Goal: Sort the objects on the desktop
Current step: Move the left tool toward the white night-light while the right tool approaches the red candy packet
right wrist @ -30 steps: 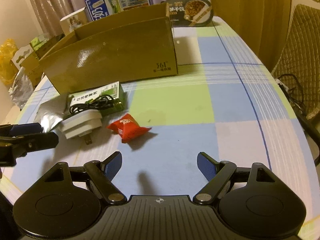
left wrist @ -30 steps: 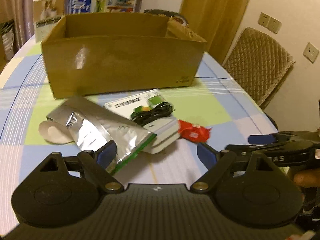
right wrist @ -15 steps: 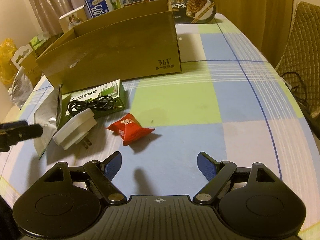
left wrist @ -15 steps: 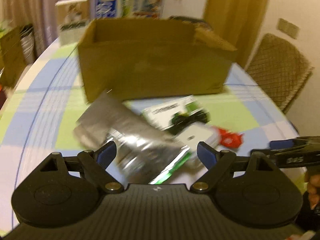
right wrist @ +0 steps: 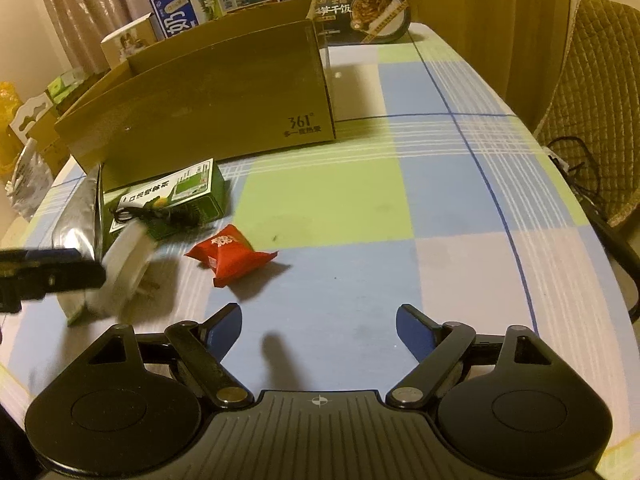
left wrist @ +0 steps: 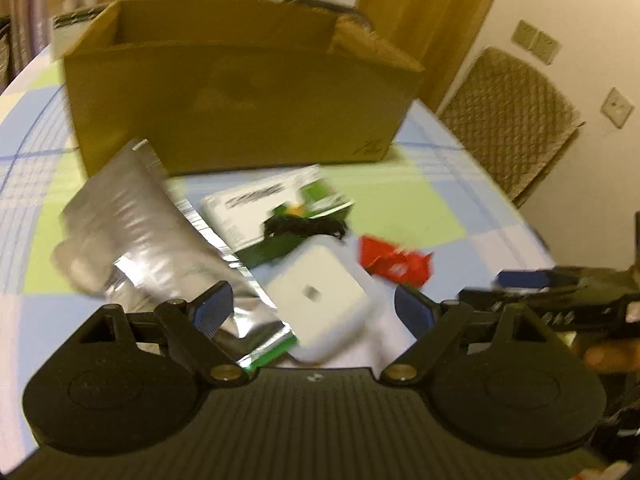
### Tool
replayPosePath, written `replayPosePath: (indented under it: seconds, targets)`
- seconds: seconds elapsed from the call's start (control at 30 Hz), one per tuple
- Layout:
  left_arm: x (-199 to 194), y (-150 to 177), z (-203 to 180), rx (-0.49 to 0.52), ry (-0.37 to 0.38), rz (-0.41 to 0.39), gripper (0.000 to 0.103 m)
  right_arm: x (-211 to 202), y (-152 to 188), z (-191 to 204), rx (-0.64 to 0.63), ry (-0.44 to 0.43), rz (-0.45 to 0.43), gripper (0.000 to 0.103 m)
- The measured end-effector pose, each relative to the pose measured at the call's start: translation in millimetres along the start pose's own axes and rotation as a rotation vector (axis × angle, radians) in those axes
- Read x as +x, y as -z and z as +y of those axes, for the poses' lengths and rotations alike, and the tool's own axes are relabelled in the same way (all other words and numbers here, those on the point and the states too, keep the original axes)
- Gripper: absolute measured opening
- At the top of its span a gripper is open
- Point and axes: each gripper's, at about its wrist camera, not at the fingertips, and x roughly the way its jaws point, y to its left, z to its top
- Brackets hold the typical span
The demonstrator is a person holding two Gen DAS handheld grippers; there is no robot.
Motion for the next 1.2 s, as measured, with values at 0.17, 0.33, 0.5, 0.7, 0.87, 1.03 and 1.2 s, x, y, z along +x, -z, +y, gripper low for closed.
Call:
replayPosePath:
  seconds: [0.17,0.33,0.5,0.7,0.87,1.03,1.2]
  targets:
    - [-14.0,3.4,-0.6,-0.016,0.017,-0.033,0.086,3.4,-2.3,3.7,-0.001,-0.009,-0.008,0.083]
    - [-0.9,-1.9,-10.4,-0.045,0.074,-0.029,0.086,4.6,-1.9,6.1,-0.016,-0.007,-0.005,0.084]
    - [16.3,8.0,-13.0,-0.045,0.071,0.019,0.089,4.8,1.2,-3.0,-0.003,0.013,0.005,0.085]
    - [11.4,21.8,12.8,-0.132,0.024,0.037,0.09,4.4,0.4,-5.7,-0.003,0.015,-0.001,0.086]
    - [9.9,18.4,3.1,-0.13,0.043,0.019,0.09,9.1,-2.1,0.5,-0.015,0.007,-0.004,0.086]
    - [23.9,14.2,1.5,-0.215,0.031,0.046,0.08,8.9,-2.7,6.4,-0.067,0.014,-0.011,0.086]
    - [21.7,14.7,-2.6,-0.21,-0.014,0.052,0.061,13.5,-4.8,8.1,-0.107,0.013,-0.007,0.086]
